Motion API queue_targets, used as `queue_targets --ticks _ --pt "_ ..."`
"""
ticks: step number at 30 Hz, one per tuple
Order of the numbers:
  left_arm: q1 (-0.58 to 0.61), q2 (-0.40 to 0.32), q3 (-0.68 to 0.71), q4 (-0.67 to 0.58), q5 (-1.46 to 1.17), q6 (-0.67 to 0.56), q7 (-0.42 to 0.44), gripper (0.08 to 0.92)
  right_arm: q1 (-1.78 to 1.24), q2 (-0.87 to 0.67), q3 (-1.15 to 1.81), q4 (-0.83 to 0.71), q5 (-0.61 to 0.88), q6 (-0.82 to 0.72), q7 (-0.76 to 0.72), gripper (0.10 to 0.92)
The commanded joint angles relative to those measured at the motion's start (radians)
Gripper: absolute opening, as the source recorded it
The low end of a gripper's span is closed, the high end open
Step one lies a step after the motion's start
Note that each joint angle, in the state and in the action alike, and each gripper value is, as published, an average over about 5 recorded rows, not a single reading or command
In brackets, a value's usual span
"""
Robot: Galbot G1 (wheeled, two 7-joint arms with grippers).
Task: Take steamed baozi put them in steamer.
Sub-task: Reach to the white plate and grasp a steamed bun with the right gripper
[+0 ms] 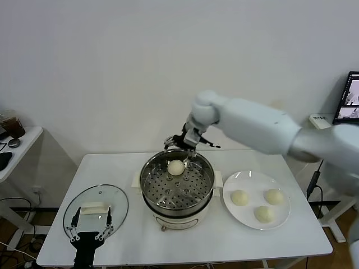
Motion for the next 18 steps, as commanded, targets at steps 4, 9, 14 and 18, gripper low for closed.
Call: queue_targets --ticks 4,9,14,18 --pt "-0.016 0.022 0.001 -0.077 -0.074 0.24 -0.031 0.823 0.038 -0.503 -0.073 0.388 0.163 -0.616 -0.094 0.823" --pt "-0.026 0.038 -0.013 -0.095 -0.151 0.295 0.086 0.823 -0.218 -0.597 0.091 0.358 0.046 -0.586 -0.107 0.823" --pt "-0.033 0.05 -0.022 -0.111 -0.213 0.319 0.153 0.823 -0.485 -0.616 0.311 0.292 -0.072 -0.495 -0.142 0.823" --pt "-0.028 0.054 -0.032 -0.108 -0.201 0.323 0.167 0.823 -0.624 -0.593 0.407 0.239 -0.135 -0.47 -0.148 0.823"
